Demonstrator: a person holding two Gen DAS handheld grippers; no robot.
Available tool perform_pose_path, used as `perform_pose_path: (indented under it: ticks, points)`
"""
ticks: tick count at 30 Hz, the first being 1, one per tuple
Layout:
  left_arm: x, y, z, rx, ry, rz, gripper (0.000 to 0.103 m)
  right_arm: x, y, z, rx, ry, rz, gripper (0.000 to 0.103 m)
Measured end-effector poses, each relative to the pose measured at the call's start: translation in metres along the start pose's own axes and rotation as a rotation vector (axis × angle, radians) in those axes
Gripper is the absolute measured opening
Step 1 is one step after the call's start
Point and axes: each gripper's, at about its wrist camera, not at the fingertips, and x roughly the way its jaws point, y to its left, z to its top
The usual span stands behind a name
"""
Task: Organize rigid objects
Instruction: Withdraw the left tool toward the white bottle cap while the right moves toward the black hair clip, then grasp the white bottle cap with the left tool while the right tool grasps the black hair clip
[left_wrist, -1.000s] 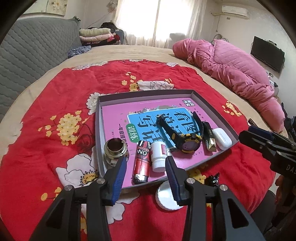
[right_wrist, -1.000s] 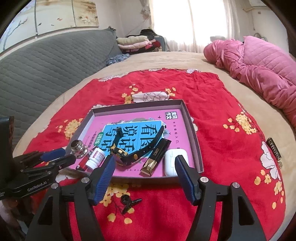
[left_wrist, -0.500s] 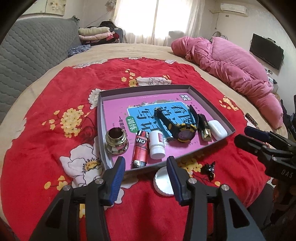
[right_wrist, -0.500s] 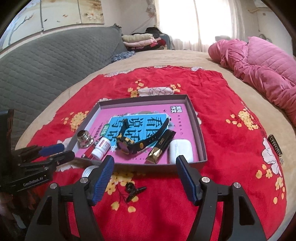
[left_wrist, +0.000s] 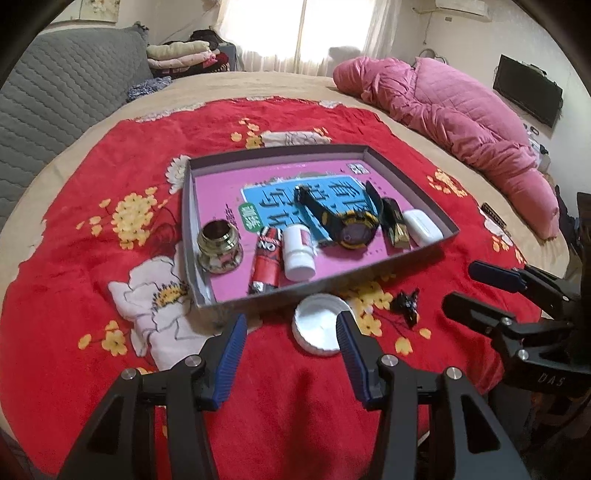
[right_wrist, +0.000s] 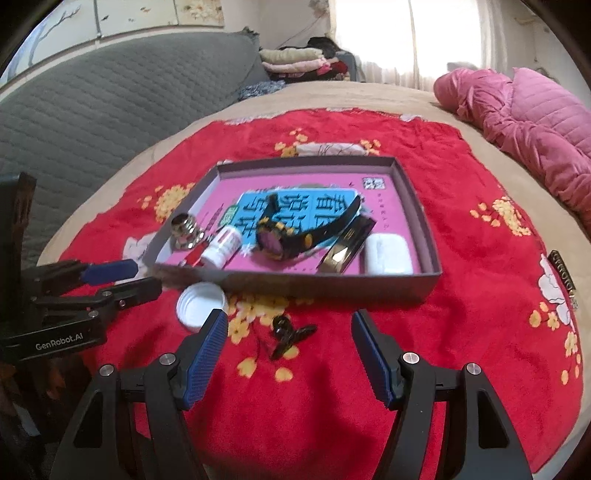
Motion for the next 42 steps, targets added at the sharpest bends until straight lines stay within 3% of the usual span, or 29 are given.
perform_pose_path:
  ticks: [17, 42]
  points:
    - [0.024, -0.014, -0.013, 0.012, 0.089, -0.073, 0.05, 0.034, -0.003, -0.015, 0.025, 0.127, 0.012, 0.071]
    - [0.057, -0.016, -0.012, -0.004, 0.127, -0.077, 0.05, 0.07, -0.009, -0.014, 0.018, 0.15, 0.011, 0.071]
